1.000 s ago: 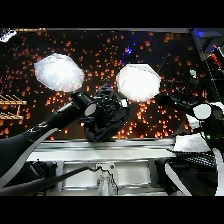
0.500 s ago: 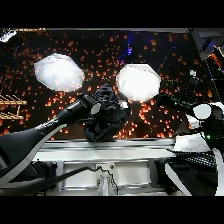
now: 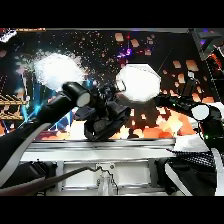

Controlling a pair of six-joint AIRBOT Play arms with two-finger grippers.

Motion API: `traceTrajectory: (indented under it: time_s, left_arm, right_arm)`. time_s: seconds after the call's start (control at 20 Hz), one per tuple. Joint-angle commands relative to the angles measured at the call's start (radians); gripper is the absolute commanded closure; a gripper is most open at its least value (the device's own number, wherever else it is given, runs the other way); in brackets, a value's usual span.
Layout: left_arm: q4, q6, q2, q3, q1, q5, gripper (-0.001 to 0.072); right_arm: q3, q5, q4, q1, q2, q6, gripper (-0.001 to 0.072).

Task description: Fold the clothes and pants, and hang the long-sleeved shirts on hangers.

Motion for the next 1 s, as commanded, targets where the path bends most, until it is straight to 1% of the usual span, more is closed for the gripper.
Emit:
traceTrajectory:
  time_s: [0.0, 0.05, 0.1, 0.15, 0.3, 0.45, 0.6, 0.65, 0.75, 0.9, 0.95]
  left_arm:
    - [0.039, -0.159, 0.090, 0.089, 0.036, 0.195, 0.0693]
    - [0.039, -0.184, 0.113, 0.100, 0.040, 0.235, 0.0693]
    - [0.038, -0.190, 0.131, 0.103, 0.040, 0.261, 0.0692]
    - [0.037, -0.190, 0.148, 0.103, 0.040, 0.274, 0.0693]
    - [0.035, -0.190, 0.169, 0.103, 0.040, 0.264, 0.0693]
    - [0.013, -0.191, 0.176, 0.103, 0.039, 0.225, 0.0692]
    - [-0.019, -0.194, 0.176, 0.103, 0.039, 0.171, 0.0693]
    - [-0.025, -0.194, 0.175, 0.103, 0.039, 0.162, 0.0693]
    - [-0.044, -0.194, 0.175, 0.102, 0.039, 0.163, 0.0694]
    - [-0.084, -0.194, 0.175, 0.102, 0.039, 0.162, 0.0694]
    - [-0.098, -0.194, 0.175, 0.102, 0.039, 0.160, 0.0694]
  right_arm:
    - [-0.028, 0.116, 0.137, 0.003, -0.014, -0.027, 0.0281]
    - [-0.035, 0.134, 0.190, 0.018, -0.010, -0.026, 0.0282]
    - [-0.043, 0.129, 0.222, 0.053, -0.003, -0.014, 0.0282]
    - [-0.047, 0.113, 0.231, 0.097, -0.002, 0.021, 0.0282]
    - [-0.047, 0.027, 0.240, 0.273, -0.002, 0.174, 0.0282]
    - [-0.047, -0.151, 0.240, 0.424, -0.002, 0.354, 0.0281]
    - [-0.046, -0.308, 0.239, 0.441, -0.013, 0.534, 0.0281]
    - [-0.045, -0.332, 0.239, 0.441, -0.025, 0.572, 0.0281]
    - [-0.045, -0.332, 0.241, 0.441, -0.060, 0.657, 0.0281]
    - [-0.045, -0.331, 0.249, 0.441, -0.126, 0.723, 0.0281]
    - [-0.045, -0.330, 0.268, 0.441, -0.146, 0.723, 0.0281]
